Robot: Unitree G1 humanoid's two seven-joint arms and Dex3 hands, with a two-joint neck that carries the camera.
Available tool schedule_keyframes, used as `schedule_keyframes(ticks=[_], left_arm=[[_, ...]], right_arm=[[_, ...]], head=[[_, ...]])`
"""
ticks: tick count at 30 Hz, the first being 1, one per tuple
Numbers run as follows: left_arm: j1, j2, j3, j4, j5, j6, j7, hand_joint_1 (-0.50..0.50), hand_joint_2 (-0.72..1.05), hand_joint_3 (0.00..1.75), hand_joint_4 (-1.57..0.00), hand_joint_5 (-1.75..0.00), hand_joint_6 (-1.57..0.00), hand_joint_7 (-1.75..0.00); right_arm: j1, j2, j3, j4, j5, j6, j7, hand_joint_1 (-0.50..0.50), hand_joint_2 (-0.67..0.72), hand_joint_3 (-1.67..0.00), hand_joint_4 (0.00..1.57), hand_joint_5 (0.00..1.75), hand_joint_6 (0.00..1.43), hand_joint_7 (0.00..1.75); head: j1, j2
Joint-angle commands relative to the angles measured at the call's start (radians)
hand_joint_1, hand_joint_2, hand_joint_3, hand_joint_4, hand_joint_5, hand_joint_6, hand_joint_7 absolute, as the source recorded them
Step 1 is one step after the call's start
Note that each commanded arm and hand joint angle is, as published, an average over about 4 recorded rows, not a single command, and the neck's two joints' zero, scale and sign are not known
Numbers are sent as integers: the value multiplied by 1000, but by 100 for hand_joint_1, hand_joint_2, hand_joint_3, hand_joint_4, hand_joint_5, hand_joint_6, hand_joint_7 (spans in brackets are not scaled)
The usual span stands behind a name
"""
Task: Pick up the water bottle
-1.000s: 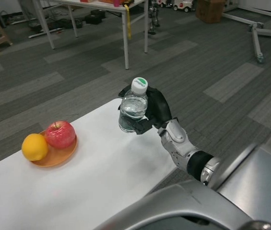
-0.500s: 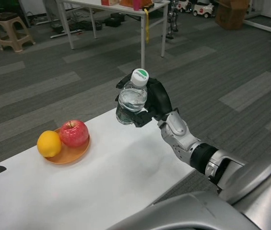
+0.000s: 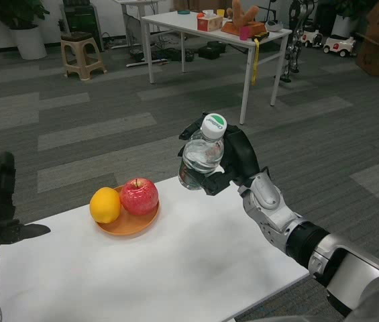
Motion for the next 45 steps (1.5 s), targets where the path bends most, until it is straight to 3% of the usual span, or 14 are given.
schedule_keyframes(ticks=[1, 10, 17, 22, 26, 45], left_arm=[[9, 2, 3, -16, 6, 1, 3, -50, -19, 9, 0, -10, 0, 0], [17, 4, 7, -37, 13, 1, 5, -50, -19, 2, 0, -10, 0, 0], [26, 4, 15, -49, 16, 1, 9, -50, -19, 9, 0, -10, 0, 0], [31, 4, 24, -50, 22, 1, 12, -50, -19, 2, 0, -10, 0, 0], [31, 4, 25, -50, 25, 1, 12, -50, -19, 9, 0, -10, 0, 0], [24, -1, 29, -50, 33, 2, 17, -50, -19, 7, 0, -10, 0, 0]], right_arm=[[-54, -2, 12, 4, 8, -2, -6, -25, -54, -159, 143, 116, 131, 105], [-88, 1, 30, 8, 8, -2, -6, -25, -54, -159, 143, 116, 129, 105], [-86, -4, 13, -1, 8, -2, -8, -23, -54, -159, 141, 116, 128, 105], [-79, -24, 10, -10, 9, -2, -8, -21, -54, -159, 141, 116, 128, 101], [-75, -26, 3, -12, 8, -2, -9, -21, -54, -159, 140, 116, 128, 101], [-84, -26, 3, 10, 8, 0, -9, -21, -54, -153, 140, 116, 128, 101]], head=[[24, 8], [37, 43], [49, 56], [50, 52], [50, 51], [53, 42]])
